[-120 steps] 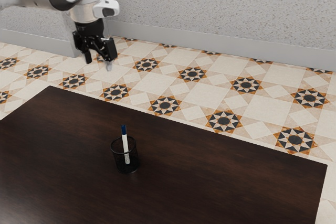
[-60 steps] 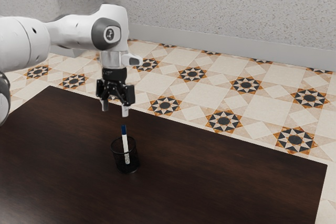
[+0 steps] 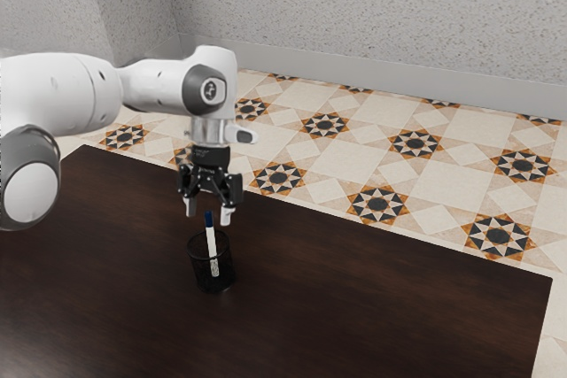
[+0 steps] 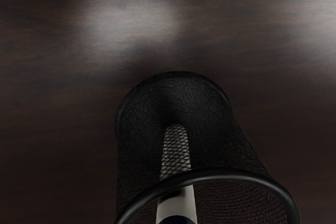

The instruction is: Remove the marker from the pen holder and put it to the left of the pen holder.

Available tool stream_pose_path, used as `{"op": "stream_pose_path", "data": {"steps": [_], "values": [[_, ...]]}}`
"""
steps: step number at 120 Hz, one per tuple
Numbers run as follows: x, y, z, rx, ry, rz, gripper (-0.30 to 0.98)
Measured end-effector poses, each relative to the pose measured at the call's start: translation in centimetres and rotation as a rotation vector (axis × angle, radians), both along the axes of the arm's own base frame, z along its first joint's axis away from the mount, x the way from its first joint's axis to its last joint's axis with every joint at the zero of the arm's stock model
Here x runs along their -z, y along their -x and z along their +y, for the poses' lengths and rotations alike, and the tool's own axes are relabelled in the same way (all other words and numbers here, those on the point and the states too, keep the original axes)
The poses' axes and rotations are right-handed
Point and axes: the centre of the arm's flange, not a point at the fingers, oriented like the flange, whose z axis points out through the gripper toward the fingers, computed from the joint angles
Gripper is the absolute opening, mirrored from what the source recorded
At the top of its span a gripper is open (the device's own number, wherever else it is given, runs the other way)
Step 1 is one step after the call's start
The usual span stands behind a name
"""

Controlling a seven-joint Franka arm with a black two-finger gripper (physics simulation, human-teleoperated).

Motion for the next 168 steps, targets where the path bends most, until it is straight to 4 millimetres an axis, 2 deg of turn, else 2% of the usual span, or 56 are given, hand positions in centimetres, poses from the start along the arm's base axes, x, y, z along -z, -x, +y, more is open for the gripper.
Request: {"op": "stream_pose_path", "data": {"steps": [10, 27, 38, 51, 68, 72, 82, 91, 97, 105, 112, 124, 132, 137, 144, 168], "values": [[0.3, 0.0, 0.0, -0.005, -0.002, 0.005, 0.65], [0.3, 0.0, -0.4, -0.008, -0.008, 0.004, 0.28], [0.2, 0.0, -0.6, -0.011, -0.011, 0.004, 0.12], [0.1, 0.0, -0.8, -0.015, -0.015, 0.003, 0.02], [-0.5, 0.0, -1.1, -0.013, -0.023, -0.003, -0.04], [-1.5, 0.0, -1.1, -0.013, -0.024, -0.012, -0.05], [-6.2, 0.2, -1.0, -0.011, -0.024, -0.045, -0.07], [-10.8, 1.6, -0.3, -0.015, -0.027, -0.055, -0.08], [-13.1, 2.8, 0.4, -0.016, -0.042, -0.044, -0.08], [-15.6, 4.5, 2.2, -0.031, -0.074, -0.015, -0.09], [-16.4, 5.8, 4.3, -0.056, -0.114, 0.039, -0.09], [-14.9, 7.2, 7.2, -0.086, -0.185, 0.165, -0.09], [-12.6, 7.4, 9.7, -0.123, -0.227, 0.253, -0.09], [-10.6, 7.1, 10.5, -0.132, -0.248, 0.306, -0.09], [-8.3, 6.3, 10.9, -0.133, -0.271, 0.354, -0.09], [-2.7, 4.5, 11.1, -0.106, -0.298, 0.388, -0.10]]}}
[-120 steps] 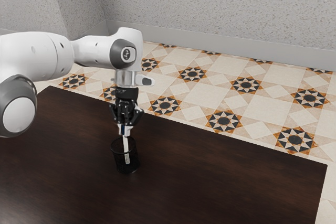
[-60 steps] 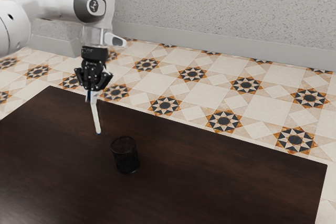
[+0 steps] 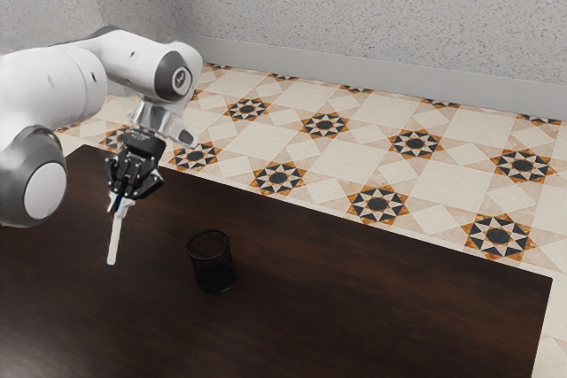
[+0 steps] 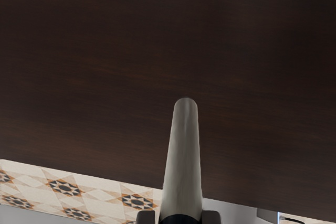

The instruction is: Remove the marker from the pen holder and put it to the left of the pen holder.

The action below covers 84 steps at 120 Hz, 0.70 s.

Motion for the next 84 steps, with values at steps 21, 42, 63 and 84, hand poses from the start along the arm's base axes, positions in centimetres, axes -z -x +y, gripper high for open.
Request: {"op": "stream_pose_path", "data": {"steps": [21, 42, 63, 84], "values": [[3.8, -1.2, 0.1, 0.040, 0.011, -0.020, -0.10], [5.8, -1.8, 0.3, 0.065, 0.022, -0.033, -0.10], [7.0, -2.0, 0.4, 0.081, 0.030, -0.039, -0.10], [7.6, -2.2, 0.4, 0.091, 0.036, -0.041, -0.07]]}}
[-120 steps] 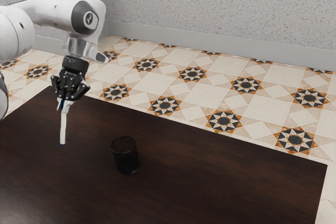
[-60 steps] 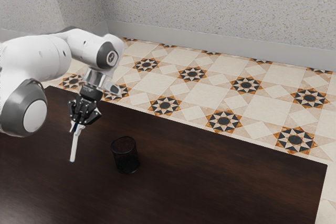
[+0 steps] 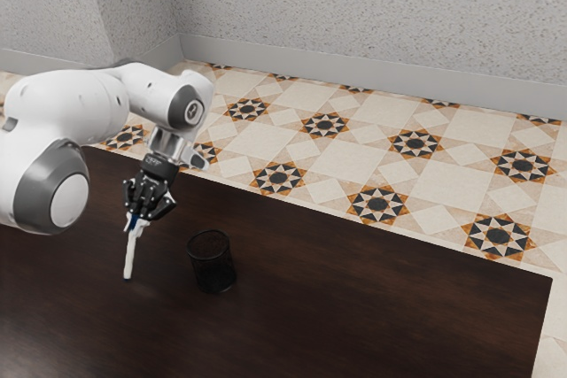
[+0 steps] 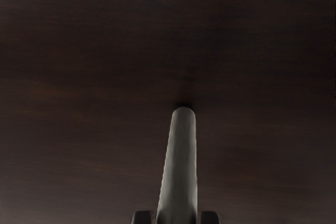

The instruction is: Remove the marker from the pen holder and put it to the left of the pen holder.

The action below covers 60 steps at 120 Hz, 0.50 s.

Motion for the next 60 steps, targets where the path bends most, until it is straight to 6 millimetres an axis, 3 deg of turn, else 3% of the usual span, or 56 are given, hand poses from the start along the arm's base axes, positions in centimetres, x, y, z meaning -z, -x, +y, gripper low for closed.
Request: {"op": "stream_pose_path", "data": {"steps": [60], "values": [[1.9, 0.0, 0.0, 0.003, 0.016, 0.013, 0.35]]}}
